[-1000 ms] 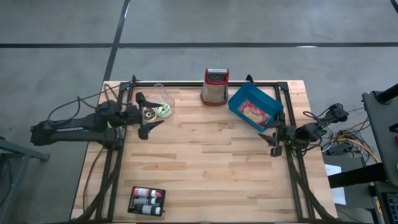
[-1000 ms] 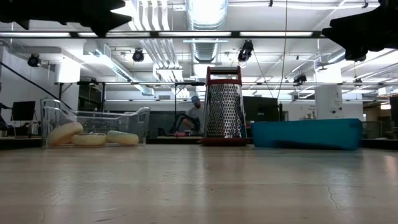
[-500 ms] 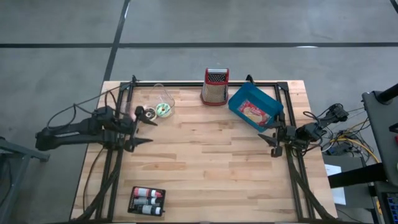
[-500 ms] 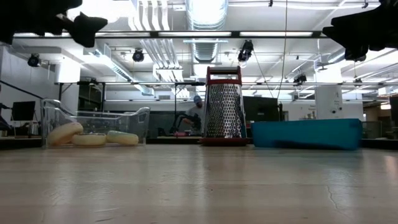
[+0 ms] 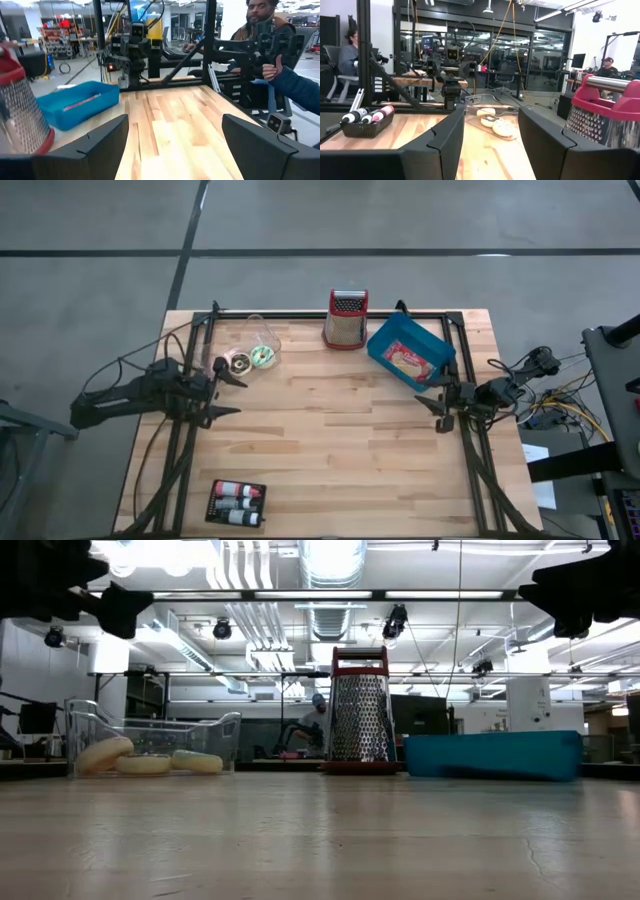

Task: Pick & Place Food Item
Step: Return to Home Position

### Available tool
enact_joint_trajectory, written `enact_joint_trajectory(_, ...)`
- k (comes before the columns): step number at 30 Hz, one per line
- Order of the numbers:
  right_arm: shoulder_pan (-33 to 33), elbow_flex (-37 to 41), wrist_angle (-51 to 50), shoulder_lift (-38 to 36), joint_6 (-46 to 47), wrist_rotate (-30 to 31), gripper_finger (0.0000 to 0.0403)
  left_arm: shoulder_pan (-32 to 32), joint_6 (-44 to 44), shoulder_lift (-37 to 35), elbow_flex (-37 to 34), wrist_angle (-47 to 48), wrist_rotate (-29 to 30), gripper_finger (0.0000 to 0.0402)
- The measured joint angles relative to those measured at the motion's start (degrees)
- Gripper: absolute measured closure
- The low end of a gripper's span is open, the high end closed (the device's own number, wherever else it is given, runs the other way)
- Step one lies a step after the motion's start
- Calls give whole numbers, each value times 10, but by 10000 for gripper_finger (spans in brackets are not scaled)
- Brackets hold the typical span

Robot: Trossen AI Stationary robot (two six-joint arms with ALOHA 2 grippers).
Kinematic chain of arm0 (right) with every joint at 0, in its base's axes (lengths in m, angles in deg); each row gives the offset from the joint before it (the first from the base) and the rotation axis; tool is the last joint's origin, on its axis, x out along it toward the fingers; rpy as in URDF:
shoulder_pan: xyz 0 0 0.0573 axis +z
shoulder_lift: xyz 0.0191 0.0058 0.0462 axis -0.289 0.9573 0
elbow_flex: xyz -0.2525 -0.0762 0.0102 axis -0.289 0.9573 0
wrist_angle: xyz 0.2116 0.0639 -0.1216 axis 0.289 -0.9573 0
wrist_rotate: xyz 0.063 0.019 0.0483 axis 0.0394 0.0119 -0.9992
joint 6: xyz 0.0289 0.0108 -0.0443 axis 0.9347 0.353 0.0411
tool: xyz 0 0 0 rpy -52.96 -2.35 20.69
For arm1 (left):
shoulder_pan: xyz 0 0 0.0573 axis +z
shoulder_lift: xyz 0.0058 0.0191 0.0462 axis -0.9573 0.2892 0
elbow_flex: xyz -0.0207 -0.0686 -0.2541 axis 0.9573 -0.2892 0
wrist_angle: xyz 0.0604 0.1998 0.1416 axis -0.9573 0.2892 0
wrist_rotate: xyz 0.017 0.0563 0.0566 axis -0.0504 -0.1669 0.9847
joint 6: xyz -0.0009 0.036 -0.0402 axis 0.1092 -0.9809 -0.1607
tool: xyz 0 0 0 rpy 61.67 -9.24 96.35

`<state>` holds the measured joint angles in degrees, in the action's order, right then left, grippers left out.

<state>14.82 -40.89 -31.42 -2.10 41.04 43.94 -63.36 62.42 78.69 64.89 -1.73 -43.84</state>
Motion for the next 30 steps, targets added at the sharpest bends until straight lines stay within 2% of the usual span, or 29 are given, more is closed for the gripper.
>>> enact_joint_trajectory(4,0,0,-4,0,1,0,220,0,6,-46,-5,36,0,76)
enact_joint_trajectory(19,0,0,-13,4,17,-15,220,0,-37,-41,-61,50,6,76)
enact_joint_trajectory(30,0,0,-13,4,4,-11,220,0,3,-28,-61,45,11,76)
